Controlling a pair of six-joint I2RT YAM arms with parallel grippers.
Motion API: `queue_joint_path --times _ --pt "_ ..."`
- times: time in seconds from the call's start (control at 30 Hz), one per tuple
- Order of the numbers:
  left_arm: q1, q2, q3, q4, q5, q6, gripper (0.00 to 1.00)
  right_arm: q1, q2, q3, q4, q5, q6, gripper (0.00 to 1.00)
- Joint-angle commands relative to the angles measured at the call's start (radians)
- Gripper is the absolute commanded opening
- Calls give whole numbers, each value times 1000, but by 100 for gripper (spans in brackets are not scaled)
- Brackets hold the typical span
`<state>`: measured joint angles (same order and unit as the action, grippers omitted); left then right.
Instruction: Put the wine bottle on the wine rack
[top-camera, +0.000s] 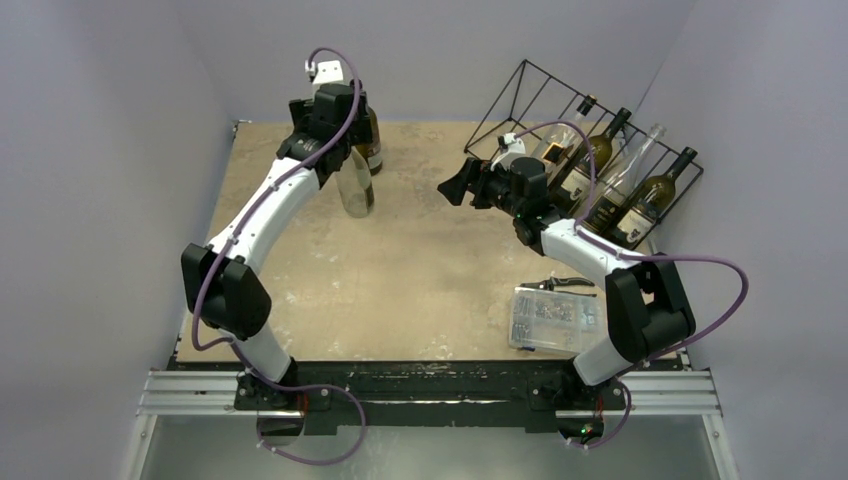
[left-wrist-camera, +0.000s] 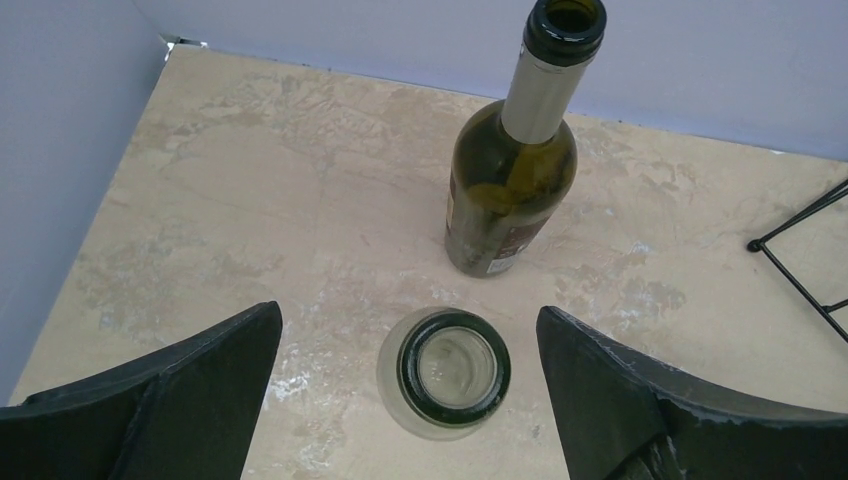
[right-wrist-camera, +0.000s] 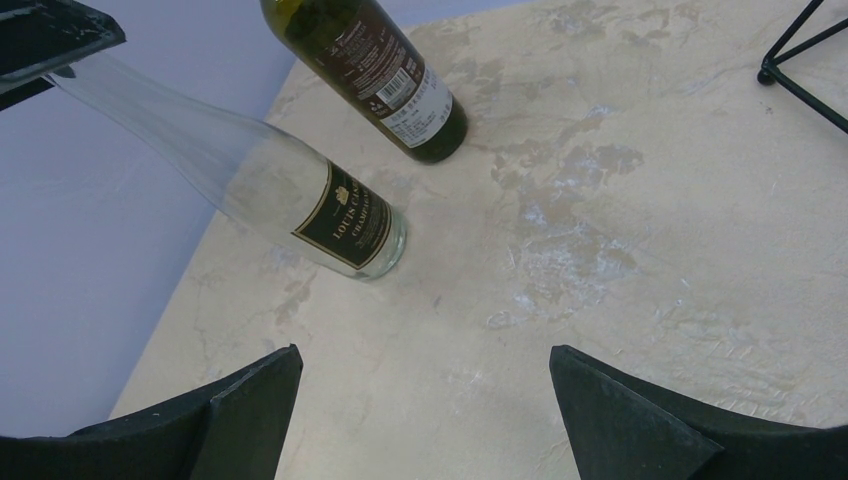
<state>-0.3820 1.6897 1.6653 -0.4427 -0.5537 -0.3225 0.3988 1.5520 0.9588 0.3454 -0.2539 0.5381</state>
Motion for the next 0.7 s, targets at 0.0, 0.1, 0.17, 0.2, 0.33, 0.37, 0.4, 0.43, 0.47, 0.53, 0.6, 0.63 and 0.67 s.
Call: queue_joint_path --times 0.0,0.1,0.17,0.2,0.33,0.37,0.4,0.43,0.47,0.53,0.6,0.63,0.67 --pt "15 28 33 38 38 -27 98 0 0 14 32 -10 -15 99" --pt "15 59 43 26 25 -26 92 1 5 14 36 -15 -14 99" --pt "15 72 39 33 22 -20 85 0 9 14 37 -16 -13 99" --pt "15 77 39 38 20 -15 79 0 12 15 37 -16 -13 99" --pt "16 96 39 38 15 -8 58 0 13 19 29 -9 -20 99" --pt "15 104 44 37 29 0 52 1 12 17 31 -7 -20 99" --pt "15 113 49 33 41 6 45 0 11 17 34 -9 -20 99" --pt "15 122 57 22 51 4 40 1 13 17 35 -11 -20 99" --pt "15 130 66 13 56 2 35 1 14 17 35 -13 -20 99" --pt "15 143 82 -9 68 -3 24 1 16 19 32 -12 -21 99" --pt "15 145 93 -25 74 -7 16 0 13 21 26 -10 -23 99" --pt "15 141 93 -26 80 -9 14 0 11 20 27 -11 -22 99" --pt "15 135 92 -28 86 -9 11 0 8 20 29 -14 -20 99"
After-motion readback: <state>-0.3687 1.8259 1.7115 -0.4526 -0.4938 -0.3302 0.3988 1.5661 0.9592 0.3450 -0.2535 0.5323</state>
